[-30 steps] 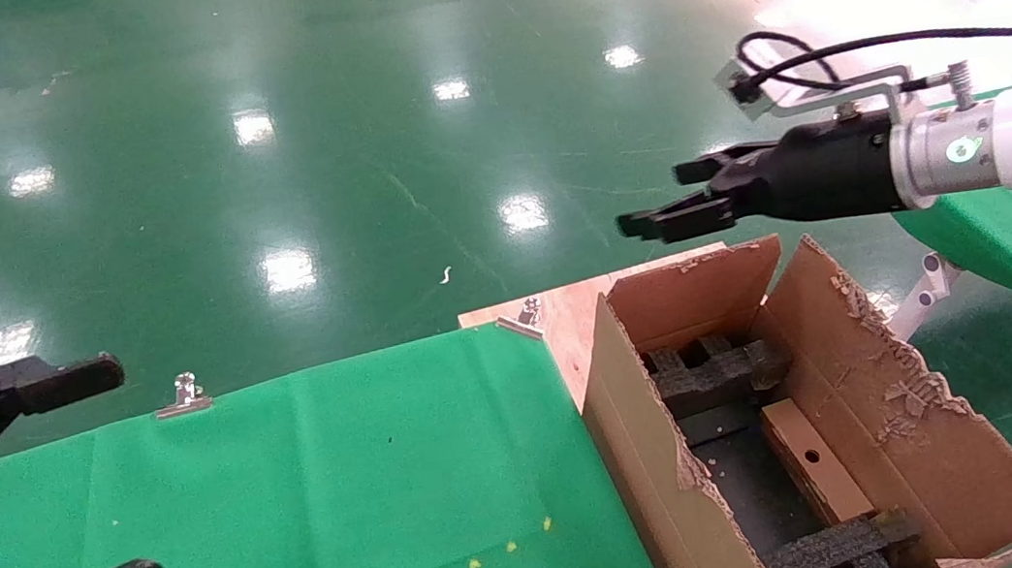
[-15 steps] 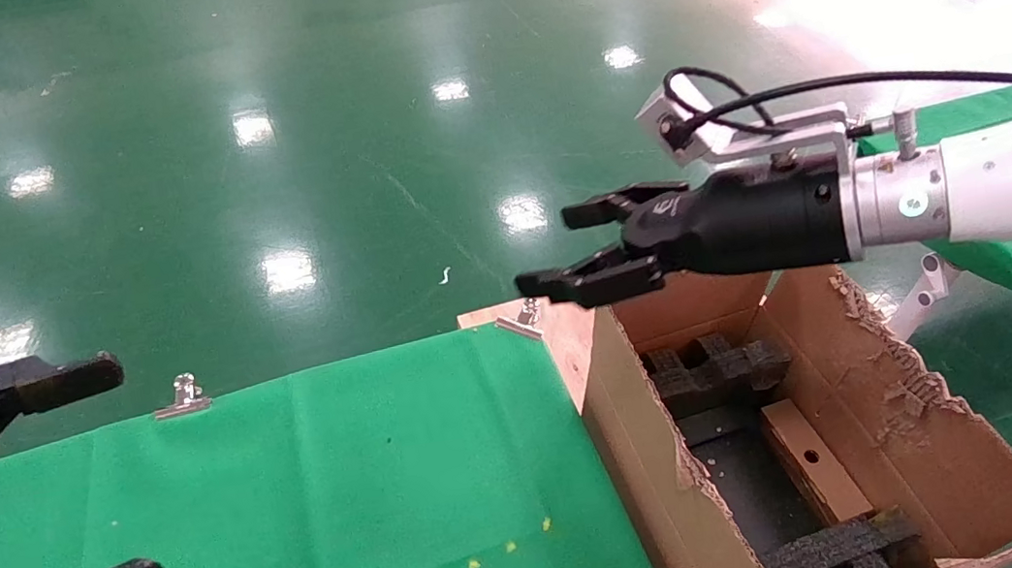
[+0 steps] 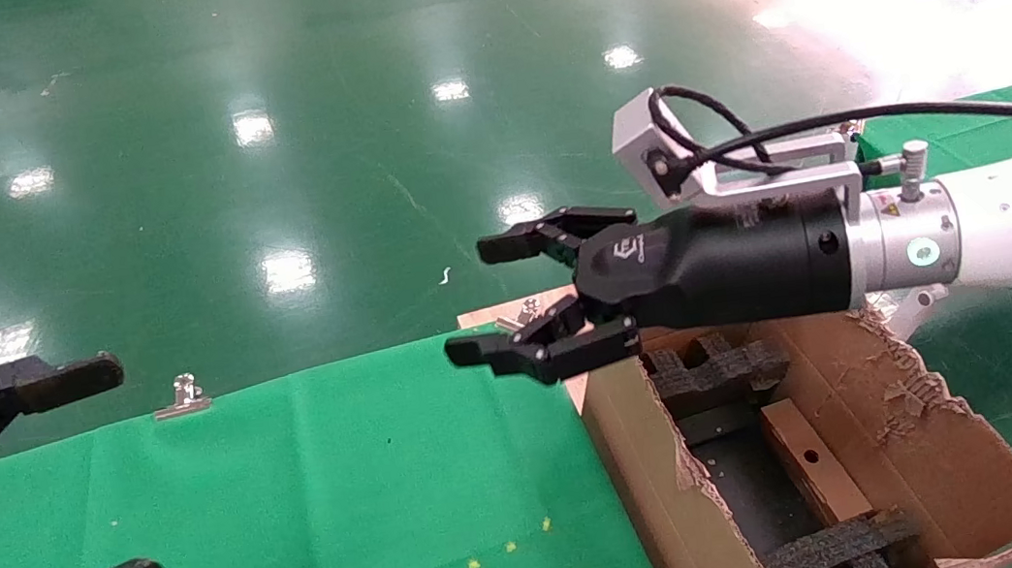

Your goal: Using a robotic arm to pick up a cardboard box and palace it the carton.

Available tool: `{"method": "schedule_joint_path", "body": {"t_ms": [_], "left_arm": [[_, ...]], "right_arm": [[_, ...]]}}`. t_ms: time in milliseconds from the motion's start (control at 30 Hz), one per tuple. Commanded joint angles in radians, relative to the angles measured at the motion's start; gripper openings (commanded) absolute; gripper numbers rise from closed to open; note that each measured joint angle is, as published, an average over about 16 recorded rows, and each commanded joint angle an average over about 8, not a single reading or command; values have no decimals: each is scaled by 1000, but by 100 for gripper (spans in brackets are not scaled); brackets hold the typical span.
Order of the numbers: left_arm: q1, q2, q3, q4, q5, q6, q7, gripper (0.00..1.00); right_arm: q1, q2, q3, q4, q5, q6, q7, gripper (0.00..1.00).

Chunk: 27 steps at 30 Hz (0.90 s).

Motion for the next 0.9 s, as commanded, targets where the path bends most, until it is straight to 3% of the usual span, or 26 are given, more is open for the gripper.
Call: {"method": "schedule_joint_path", "body": {"t_ms": [33, 600, 900], "left_arm": [[0, 0, 0, 0, 0, 0, 0, 100], [0, 0, 0, 0, 0, 0, 0, 100], [0, 0, 0, 0, 0, 0, 0, 100]], "right_arm": [[-28, -2, 42, 18, 4, -21, -12, 100], [-268, -23, 401, 172, 42, -197, -114, 100], [-340, -29, 509, 218, 53, -249, -142, 100]]}}
